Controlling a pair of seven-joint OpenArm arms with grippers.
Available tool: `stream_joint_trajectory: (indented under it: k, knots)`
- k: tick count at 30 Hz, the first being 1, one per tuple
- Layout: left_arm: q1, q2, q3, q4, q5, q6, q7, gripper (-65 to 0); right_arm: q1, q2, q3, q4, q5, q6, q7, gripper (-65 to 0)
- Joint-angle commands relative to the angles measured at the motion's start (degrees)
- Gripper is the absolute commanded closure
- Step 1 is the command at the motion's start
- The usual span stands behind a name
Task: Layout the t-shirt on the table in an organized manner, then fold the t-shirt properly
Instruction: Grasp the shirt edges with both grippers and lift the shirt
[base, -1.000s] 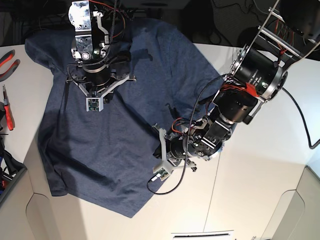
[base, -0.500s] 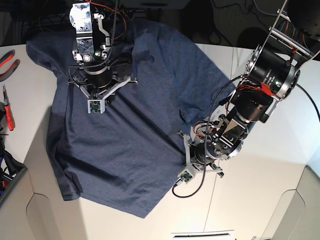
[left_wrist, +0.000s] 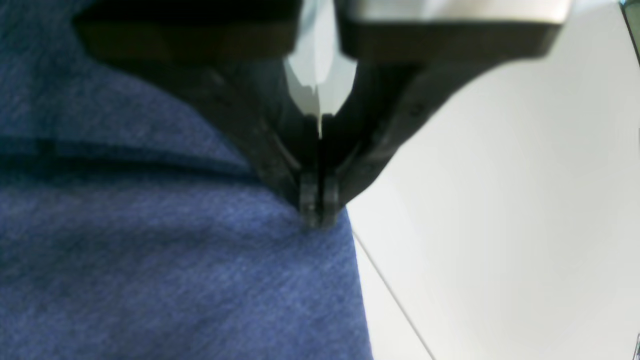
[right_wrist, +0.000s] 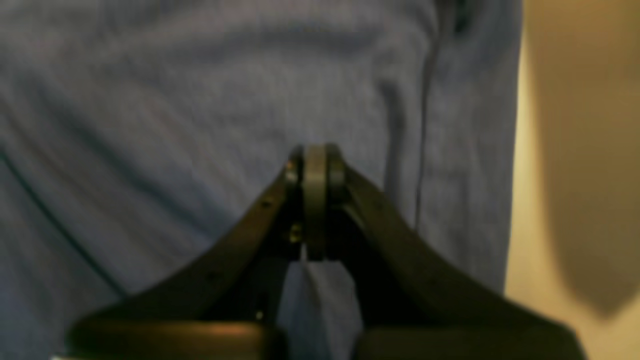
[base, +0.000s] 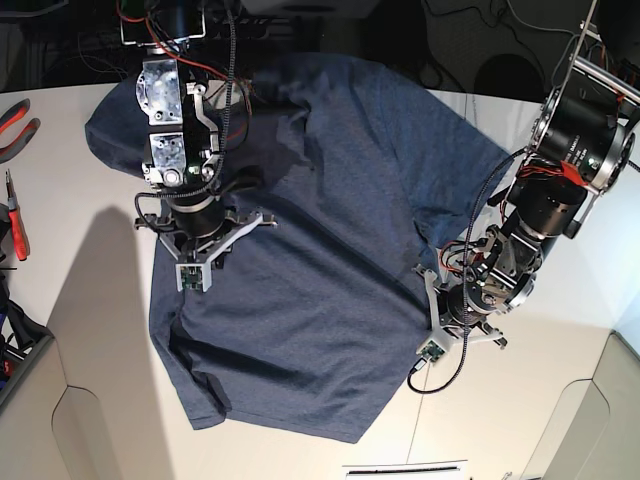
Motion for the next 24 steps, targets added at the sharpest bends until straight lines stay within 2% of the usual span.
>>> stream_joint_trajectory:
  k: [1,10,14,20,24]
  knots:
    - [-0.3,-0.6,0.0,0.0,0.5,0.0,3.8,0.0,1.5,-0.2,0.0,0.9,-0.1,-0.2,1.2,0.0]
    - [0.7,-0.8,0.0,0.0,-0.7,0.0,3.8,0.0,3.0,-0.2,0.0,1.0,0.3,-0.2,-0.6,0.0]
    - [0.7,-0.8,0.0,0.0,-0.7,0.0,3.7,0.0,-0.8,-0.2,0.0,4.3,0.3,-0.2,-1.1,0.0]
    - [0.7,-0.8,0.0,0.0,-0.8,0.0,2.9,0.0,-9.0,-0.1,0.0,16.8,0.3,-0.2,-2.1,0.0]
    - [0.7,-0.6,0.0,0.0,-0.8,0.0,2.9,0.0,-12.0,0.1,0.0,20.3,0.3,-0.2,-6.0,0.0]
